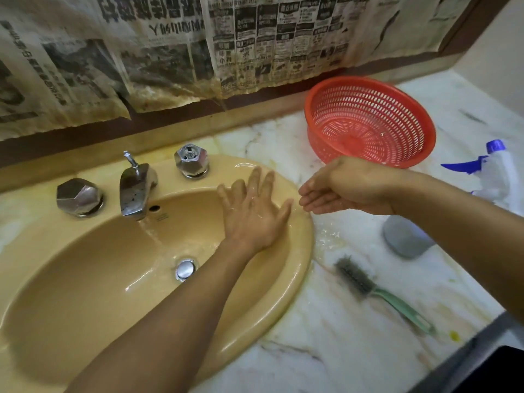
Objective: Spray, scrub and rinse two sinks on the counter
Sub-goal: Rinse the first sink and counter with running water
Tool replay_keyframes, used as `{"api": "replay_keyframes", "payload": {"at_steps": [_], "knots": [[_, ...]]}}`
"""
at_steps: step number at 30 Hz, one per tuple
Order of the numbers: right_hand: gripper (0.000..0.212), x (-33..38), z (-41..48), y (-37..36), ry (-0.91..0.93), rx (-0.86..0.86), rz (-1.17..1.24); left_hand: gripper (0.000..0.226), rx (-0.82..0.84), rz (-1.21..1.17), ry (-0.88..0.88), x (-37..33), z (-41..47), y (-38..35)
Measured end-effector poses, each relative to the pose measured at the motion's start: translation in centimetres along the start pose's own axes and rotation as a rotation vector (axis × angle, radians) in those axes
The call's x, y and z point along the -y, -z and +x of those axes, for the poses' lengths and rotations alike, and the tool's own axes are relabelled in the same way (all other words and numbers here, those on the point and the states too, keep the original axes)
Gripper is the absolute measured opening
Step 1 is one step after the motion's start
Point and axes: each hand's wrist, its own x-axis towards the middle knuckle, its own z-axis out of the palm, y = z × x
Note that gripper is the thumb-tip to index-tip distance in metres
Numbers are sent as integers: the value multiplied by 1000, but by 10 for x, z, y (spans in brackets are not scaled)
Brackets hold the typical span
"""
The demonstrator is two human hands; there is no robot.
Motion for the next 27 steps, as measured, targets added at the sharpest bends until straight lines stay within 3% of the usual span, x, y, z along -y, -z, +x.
{"api": "replay_keyframes", "payload": {"at_steps": [2, 8, 12, 17, 20, 25, 27], "knots": [[22, -5, 0, 1, 34, -14, 60, 80, 9, 71, 63, -12, 12, 2], [23, -11, 0, 7, 106, -73, 228, 71, 138, 39, -166, -38, -14, -7], [23, -12, -2, 12, 119, -88, 268, 72, 129, 82, -59, -44, -9, -3], [23, -12, -6, 8, 118, -61, 272, 65, 168, 62, -345, -38, -70, 2], [25, -12, -9, -6, 89, -23, 377, 61, 123, 71, -426, -6, -64, 4], [35, -6, 0, -65, 6, 90, 760, 60, -46, -320, -150, 85, -51, 8], [36, 0, 10, -102, -51, 158, 845, 49, -160, -347, -55, 129, -71, 17]]}}
